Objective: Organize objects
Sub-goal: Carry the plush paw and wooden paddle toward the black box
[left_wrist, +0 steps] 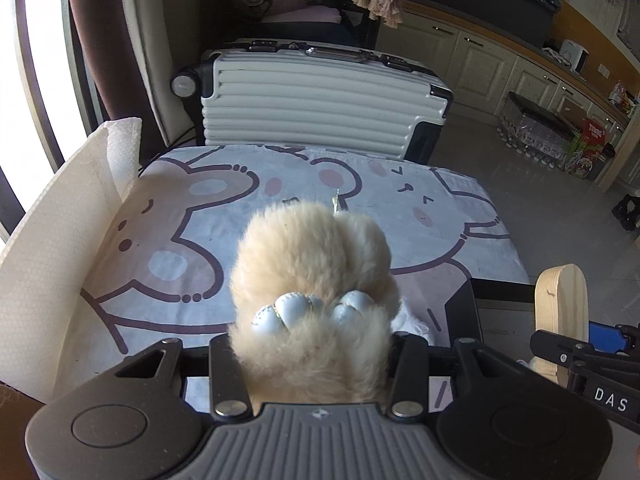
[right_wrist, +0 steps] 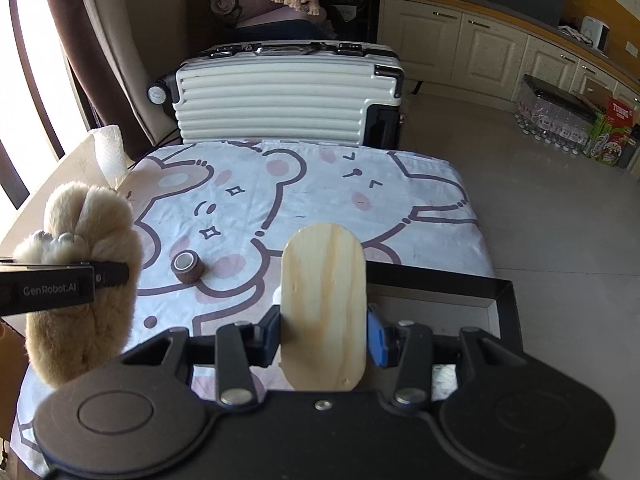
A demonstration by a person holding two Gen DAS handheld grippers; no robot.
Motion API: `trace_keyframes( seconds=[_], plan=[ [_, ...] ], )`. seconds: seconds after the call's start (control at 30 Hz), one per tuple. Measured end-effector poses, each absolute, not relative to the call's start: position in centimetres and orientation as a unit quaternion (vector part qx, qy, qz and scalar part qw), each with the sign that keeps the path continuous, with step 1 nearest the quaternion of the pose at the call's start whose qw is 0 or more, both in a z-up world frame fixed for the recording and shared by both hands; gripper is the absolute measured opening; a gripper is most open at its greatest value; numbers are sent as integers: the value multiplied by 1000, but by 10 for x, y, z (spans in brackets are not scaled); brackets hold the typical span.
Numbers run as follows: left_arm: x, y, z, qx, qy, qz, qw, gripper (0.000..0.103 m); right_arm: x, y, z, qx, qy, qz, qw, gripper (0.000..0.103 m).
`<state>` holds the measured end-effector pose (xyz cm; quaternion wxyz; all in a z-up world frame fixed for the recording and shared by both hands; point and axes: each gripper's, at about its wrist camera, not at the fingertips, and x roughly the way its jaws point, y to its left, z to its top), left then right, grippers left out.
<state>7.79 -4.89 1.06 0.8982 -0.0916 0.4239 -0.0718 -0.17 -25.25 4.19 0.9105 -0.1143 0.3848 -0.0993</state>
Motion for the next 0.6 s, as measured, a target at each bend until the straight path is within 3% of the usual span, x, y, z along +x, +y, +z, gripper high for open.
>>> trace_keyframes(
  seconds=[0.6],
  plan=[
    [81,-137,22,-78,408,-136,899,45,-34,-335,66,-80,372,-148,913,45]
  ],
)
